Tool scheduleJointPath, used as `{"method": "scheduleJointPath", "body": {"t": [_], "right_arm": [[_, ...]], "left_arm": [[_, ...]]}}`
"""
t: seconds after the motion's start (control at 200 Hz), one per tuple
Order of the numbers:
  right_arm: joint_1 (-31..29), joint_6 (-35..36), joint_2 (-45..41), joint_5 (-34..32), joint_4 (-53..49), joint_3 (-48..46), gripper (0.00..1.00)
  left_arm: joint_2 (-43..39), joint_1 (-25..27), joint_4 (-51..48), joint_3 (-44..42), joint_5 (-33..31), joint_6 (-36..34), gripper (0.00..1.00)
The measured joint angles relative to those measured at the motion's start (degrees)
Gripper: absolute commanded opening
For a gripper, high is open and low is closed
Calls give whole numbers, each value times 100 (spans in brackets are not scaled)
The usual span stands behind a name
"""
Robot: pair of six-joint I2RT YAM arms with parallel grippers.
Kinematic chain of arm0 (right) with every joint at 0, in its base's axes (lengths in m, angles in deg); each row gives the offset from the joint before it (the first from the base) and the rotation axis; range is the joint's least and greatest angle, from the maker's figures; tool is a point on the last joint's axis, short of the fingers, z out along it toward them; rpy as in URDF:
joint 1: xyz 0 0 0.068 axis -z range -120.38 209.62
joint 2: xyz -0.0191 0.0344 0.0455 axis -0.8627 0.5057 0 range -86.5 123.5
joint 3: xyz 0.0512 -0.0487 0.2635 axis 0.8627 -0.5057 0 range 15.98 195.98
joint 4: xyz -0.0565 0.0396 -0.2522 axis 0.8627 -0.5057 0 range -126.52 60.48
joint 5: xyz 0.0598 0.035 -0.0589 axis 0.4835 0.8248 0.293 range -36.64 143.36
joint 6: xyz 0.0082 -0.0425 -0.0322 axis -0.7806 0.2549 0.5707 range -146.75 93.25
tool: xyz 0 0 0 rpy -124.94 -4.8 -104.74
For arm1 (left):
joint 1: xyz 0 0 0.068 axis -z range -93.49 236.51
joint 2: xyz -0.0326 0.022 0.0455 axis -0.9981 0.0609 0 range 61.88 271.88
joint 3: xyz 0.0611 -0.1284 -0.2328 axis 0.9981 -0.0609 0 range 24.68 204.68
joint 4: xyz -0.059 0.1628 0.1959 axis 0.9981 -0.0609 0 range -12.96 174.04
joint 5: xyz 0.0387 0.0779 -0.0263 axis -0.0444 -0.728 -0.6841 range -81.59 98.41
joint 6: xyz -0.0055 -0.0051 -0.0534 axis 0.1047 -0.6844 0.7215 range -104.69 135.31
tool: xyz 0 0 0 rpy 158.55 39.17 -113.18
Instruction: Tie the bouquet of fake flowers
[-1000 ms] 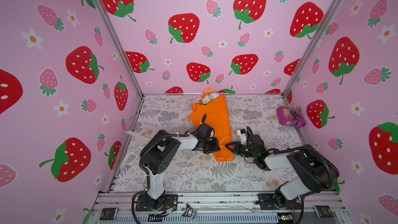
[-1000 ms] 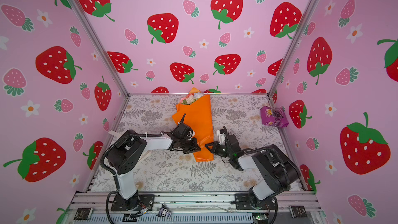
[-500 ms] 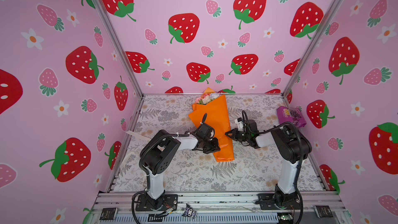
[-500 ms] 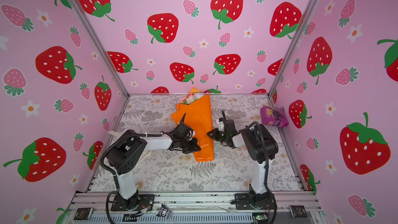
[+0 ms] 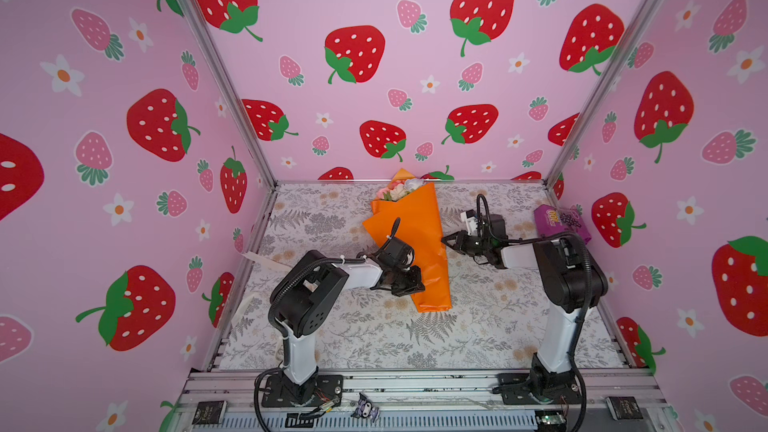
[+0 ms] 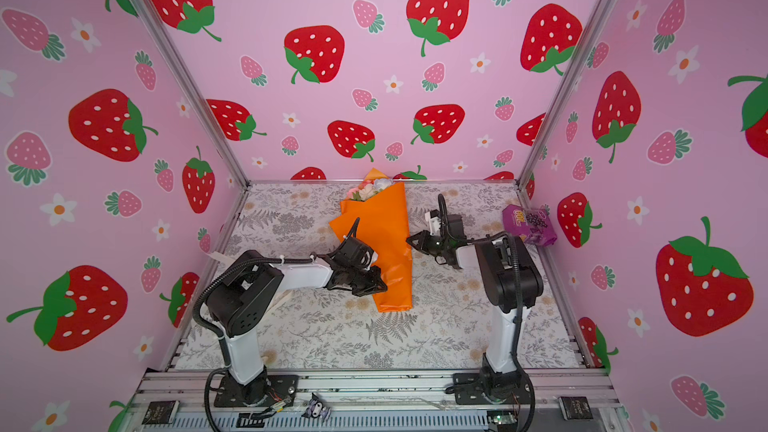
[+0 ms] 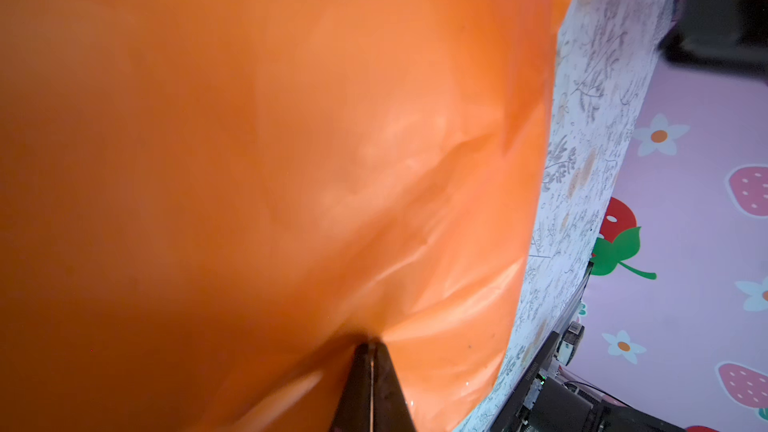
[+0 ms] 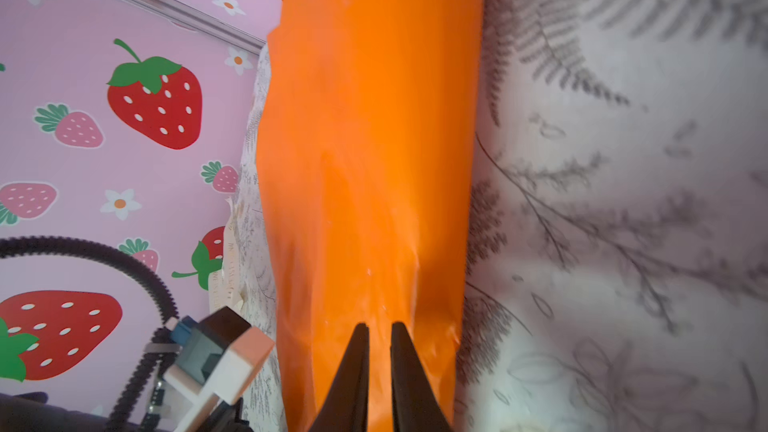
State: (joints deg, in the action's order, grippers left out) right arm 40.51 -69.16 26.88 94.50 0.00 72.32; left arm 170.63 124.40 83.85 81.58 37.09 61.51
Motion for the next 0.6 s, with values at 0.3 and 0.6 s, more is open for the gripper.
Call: {"method": "scheduleJointPath", "body": {"t": [0.3,0.6], "right_arm": [[0,15,1421,90,-245,1397,18],[42,-227,2396,-87,-348,3042,20]], "left_arm": [[7,0,-125,48,4,-116,8],[7,-7,-138,42,24,-149,7]]}}
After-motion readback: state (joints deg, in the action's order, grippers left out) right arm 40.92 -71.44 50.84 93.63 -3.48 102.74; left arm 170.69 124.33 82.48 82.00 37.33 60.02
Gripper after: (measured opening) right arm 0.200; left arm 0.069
